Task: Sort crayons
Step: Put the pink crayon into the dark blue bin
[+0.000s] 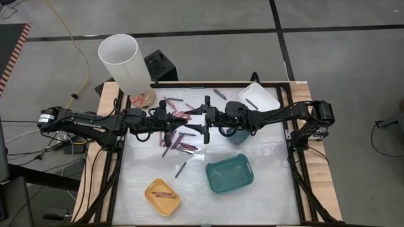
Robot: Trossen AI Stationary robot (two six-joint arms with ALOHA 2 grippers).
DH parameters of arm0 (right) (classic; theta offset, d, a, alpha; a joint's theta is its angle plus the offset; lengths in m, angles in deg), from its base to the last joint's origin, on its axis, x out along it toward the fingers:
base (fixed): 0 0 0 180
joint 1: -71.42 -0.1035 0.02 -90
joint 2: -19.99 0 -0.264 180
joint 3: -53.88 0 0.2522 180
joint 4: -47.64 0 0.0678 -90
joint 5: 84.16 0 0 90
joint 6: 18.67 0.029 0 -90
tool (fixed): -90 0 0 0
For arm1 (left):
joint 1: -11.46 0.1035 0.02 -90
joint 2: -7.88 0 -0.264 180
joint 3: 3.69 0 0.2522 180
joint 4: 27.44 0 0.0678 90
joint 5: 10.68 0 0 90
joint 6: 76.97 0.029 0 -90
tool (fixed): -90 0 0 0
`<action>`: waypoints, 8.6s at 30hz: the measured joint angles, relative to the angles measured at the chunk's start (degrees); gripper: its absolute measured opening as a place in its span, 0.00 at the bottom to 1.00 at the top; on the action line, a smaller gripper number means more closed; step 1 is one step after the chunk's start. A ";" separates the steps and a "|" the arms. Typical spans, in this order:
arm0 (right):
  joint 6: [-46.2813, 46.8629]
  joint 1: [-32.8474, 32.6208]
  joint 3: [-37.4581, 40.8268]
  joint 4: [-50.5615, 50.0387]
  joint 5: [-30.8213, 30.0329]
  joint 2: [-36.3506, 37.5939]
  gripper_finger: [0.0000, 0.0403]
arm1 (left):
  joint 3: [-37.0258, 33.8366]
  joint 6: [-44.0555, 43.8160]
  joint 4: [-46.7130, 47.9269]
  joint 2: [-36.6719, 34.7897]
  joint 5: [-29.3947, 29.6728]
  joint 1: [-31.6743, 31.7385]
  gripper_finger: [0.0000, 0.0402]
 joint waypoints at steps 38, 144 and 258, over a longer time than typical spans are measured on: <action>7.37 -0.13 0.09 -39.98 -34.85 12.31 0.02 | 0.02 -3.02 13.31 0.02 9.75 0.03 0.00; 4.83 32.54 -34.91 -82.31 -10.99 -25.86 0.49 | 51.67 6.99 67.38 3.65 -32.57 28.09 0.58; 5.70 27.48 -39.42 -86.72 -5.67 -10.18 0.00 | 49.08 8.30 62.40 3.34 -32.70 28.11 0.58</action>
